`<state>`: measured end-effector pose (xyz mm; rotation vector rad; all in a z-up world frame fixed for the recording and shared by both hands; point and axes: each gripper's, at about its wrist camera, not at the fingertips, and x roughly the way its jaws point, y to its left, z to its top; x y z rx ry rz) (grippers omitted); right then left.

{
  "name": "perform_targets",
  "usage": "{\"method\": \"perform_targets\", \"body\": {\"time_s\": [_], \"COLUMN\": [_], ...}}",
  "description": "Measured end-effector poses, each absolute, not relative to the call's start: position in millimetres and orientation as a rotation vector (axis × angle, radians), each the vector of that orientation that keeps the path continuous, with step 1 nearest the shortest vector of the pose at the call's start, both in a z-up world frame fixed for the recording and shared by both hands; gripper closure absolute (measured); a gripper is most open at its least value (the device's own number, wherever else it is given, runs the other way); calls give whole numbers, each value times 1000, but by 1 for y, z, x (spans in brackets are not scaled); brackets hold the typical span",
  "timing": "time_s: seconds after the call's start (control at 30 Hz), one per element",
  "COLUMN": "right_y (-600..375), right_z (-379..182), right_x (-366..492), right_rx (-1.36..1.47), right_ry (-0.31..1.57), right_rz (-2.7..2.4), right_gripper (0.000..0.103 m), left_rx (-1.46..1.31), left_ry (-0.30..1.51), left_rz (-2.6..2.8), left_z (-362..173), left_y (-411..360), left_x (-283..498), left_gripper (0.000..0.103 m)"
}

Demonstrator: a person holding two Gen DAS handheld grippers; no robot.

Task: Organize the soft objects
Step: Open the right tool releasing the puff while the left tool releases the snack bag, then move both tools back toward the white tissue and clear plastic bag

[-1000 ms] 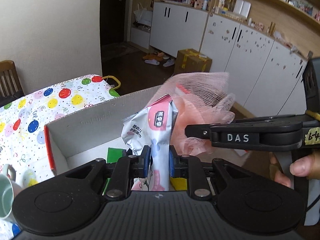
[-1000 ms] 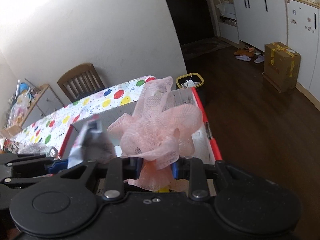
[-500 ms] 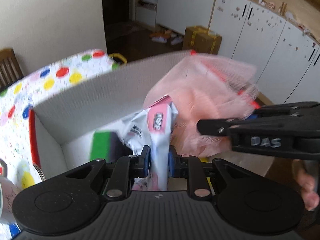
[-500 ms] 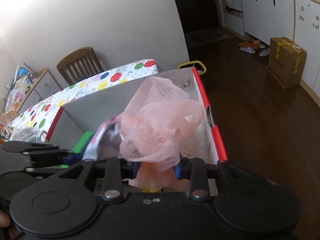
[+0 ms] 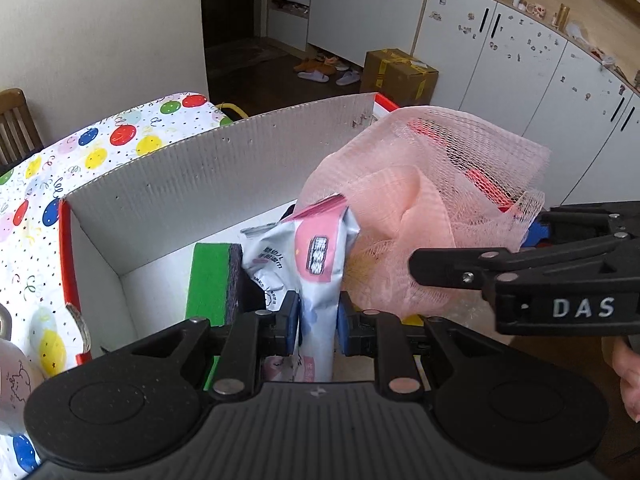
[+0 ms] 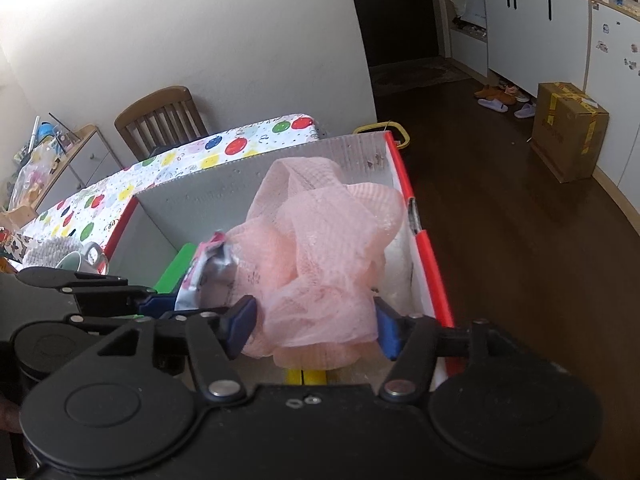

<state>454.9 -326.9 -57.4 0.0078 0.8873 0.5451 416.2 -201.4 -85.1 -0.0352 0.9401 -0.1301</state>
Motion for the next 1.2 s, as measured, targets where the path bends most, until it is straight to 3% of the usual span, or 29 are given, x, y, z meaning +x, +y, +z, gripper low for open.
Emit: {"method": "perform_targets", "body": {"time_s": [0.77,0.87,0.9,0.93,1.0,1.2], "right_y": [-337,-330,-327,-324,-315,-282], "right_z": [-1,6,8,10,14,20], "right_x": [399,388,384,380,371,346], "right_rx": [31,28,29,29,27,17], "right_ry": [765,750,746,742,736,734], "right_rz": [534,550,555,559,569,608], "right_gripper": [27,25,25,25,23,21], "left_rx": [-132,-151,-155,-162,-171,-200], "left_ry": [757,732,722,711,686,642], "left_rz": [-133,-122,-113,-103,-88,-77], "left_z": [-26,-17,-14,-11,-4,11], "left_y": [-167,-158,-155,-151,-145,-121], "left_x": [350,337,331,326,316,285], "left_gripper": [82,71,62,43,32,32]}}
